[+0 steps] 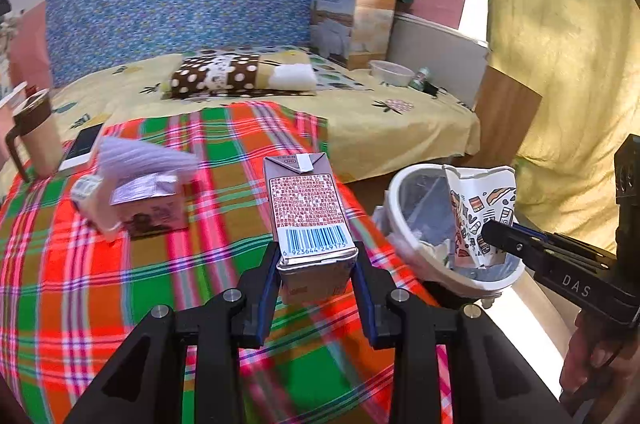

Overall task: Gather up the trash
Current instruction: 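Carry the carton and paper bag over the white bin and open both tools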

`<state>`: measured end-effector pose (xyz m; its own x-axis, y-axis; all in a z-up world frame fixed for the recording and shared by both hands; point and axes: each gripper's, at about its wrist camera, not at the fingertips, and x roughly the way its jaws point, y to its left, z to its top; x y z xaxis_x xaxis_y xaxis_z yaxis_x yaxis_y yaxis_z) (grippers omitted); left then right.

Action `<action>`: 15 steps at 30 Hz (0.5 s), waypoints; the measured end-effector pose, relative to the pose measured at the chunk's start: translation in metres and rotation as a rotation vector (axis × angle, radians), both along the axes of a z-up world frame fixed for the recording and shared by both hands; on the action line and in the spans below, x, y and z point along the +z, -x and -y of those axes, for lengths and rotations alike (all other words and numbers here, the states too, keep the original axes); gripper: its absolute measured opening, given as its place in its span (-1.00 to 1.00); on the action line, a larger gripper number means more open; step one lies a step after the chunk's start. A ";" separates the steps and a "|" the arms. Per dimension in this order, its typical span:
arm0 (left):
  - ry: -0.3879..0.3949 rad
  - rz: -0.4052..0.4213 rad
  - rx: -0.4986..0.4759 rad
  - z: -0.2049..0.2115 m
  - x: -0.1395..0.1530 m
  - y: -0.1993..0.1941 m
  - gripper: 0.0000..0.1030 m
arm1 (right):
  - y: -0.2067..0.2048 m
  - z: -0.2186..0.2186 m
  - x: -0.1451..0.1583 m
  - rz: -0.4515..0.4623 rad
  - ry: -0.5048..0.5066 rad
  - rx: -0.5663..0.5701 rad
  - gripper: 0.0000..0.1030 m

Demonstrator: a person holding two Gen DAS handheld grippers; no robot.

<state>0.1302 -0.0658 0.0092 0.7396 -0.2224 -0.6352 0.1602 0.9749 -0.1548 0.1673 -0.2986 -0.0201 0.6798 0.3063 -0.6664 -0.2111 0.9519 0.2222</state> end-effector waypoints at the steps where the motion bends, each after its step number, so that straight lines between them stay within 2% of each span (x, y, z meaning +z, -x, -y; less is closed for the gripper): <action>1: -0.001 0.000 -0.012 0.005 0.000 -0.002 -0.33 | 0.000 0.003 -0.001 -0.002 -0.001 -0.007 -0.63; 15: 0.006 -0.013 -0.174 0.070 -0.009 -0.032 -0.33 | -0.004 0.057 -0.011 -0.033 -0.002 -0.153 -0.63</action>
<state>0.1621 -0.1357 0.0002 0.6812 -0.3503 -0.6428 0.3244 0.9316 -0.1639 0.1716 -0.3561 -0.0310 0.6967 0.2021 -0.6883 -0.0561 0.9719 0.2286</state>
